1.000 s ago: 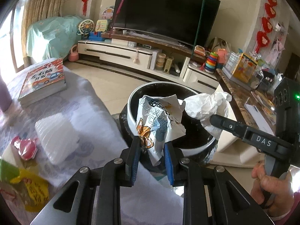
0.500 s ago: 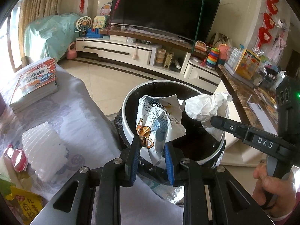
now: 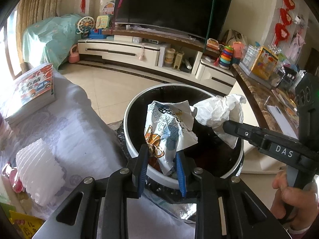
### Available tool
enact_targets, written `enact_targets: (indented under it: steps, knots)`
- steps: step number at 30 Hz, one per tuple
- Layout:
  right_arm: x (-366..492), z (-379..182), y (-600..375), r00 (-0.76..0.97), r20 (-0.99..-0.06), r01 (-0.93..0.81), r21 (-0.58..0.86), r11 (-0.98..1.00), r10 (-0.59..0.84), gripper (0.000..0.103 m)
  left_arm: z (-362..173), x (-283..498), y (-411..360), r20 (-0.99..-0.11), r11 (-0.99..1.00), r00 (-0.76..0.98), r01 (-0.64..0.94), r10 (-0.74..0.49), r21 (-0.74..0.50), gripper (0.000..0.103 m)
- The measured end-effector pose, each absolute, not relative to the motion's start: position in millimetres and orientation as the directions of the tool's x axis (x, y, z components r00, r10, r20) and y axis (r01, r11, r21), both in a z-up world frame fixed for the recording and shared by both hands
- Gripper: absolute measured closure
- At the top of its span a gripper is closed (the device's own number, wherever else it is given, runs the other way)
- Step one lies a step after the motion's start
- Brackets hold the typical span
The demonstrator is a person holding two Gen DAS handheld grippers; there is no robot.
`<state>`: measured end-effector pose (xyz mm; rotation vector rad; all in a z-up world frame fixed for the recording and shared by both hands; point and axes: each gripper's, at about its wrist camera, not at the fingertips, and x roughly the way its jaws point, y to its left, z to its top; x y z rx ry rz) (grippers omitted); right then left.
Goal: Collect trash
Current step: 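Carry wrapper and tissue over the trash bin and open both grippers, then move both grippers back over the table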
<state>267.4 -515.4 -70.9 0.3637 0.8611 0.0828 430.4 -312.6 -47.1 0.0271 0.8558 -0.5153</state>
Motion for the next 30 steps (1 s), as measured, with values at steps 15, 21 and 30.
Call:
enact_targets:
  steps: [15, 21, 30]
  knots:
    - [264.3, -62.7, -520.6, 0.665, -0.719, 0.089, 0.343, 0.935, 0.201, 0.043, -41.0, 422.7, -311.5, -0.725, 0.888, 0.555, 0.425, -0.408, -0.175, 0.049]
    - [240.9, -55.6, -516.3, 0.708, -0.675, 0.096, 0.38, 0.92, 0.205, 0.02, -40.3, 391.7, -289.9, -0.716, 0.893, 0.564, 0.405, -0.411, -0.194, 0.043]
    - [202.4, -48.1, -475.7, 0.742, -0.632, 0.046, 0.384, 0.922, 0.226, 0.008, -45.3, 318.4, -241.8, -0.684, 0.911, 0.611, 0.35, -0.398, -0.218, 0.039]
